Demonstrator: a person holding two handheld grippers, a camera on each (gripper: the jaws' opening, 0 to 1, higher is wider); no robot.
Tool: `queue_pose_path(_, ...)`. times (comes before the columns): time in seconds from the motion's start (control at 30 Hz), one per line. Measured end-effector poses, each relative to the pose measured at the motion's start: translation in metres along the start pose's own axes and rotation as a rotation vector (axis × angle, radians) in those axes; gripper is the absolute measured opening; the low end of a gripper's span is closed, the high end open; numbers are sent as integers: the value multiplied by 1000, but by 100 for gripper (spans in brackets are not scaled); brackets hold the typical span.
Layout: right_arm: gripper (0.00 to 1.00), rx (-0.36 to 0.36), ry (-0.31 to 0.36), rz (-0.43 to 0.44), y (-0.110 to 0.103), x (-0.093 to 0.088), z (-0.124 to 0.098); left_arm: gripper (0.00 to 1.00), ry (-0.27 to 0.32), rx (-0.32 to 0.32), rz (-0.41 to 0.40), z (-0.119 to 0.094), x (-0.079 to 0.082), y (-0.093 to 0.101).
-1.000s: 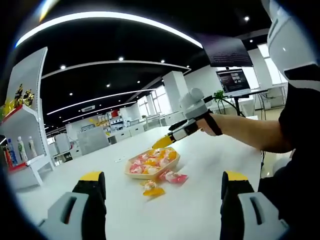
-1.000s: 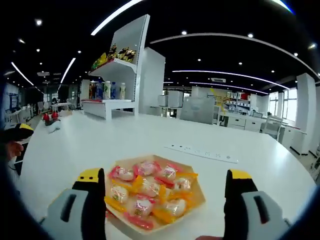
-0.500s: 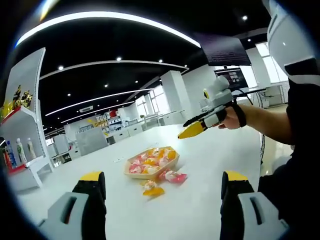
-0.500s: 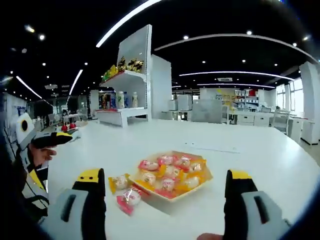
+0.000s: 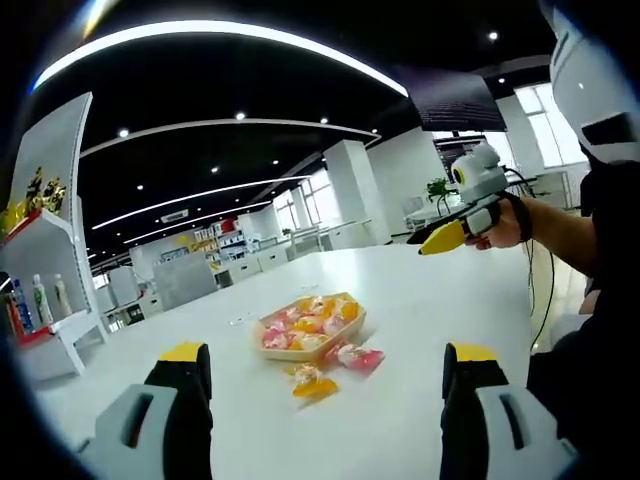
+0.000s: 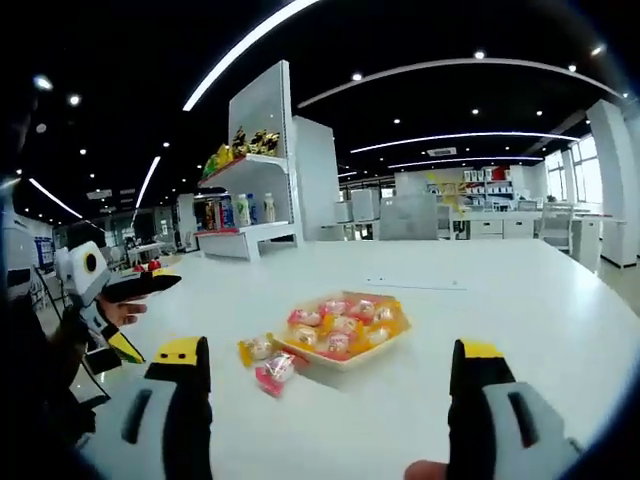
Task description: Pick up the marshmallows scattered on the table and place them into the bowl on the table
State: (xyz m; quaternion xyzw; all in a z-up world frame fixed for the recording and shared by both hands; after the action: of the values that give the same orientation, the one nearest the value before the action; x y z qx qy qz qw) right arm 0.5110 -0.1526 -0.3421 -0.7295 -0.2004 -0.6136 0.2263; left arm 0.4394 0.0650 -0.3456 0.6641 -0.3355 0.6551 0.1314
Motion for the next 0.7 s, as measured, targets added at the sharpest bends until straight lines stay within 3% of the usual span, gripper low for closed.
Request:
queue_pose_path(0.37, 97, 9, 19, -29, -9, 7, -20, 95, -4, 58, 43, 1, -1, -18)
queue_pose_path(0.5, 97, -13, 8, -29, -2, 3, -25, 95, 30, 99, 49, 1, 3, -27)
queue_pose_path(0.7, 97, -35, 8, -28, 4, 3, -29, 95, 29, 87, 34, 9, 3, -27)
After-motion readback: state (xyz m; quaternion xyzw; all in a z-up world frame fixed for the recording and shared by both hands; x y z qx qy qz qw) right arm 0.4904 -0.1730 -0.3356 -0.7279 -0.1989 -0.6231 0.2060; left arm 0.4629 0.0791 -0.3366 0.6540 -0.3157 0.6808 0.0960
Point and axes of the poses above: the point that each gripper's makers call its tool centre point, and the gripper's own axes: z roughly forward along the fingers, y roughly to its right, x roughly out of its top, the point moved 2 cm from there along -z, roughly backward along the fingers, and after that the axes turned 3 degrees about -x, right-handed, at the moved point
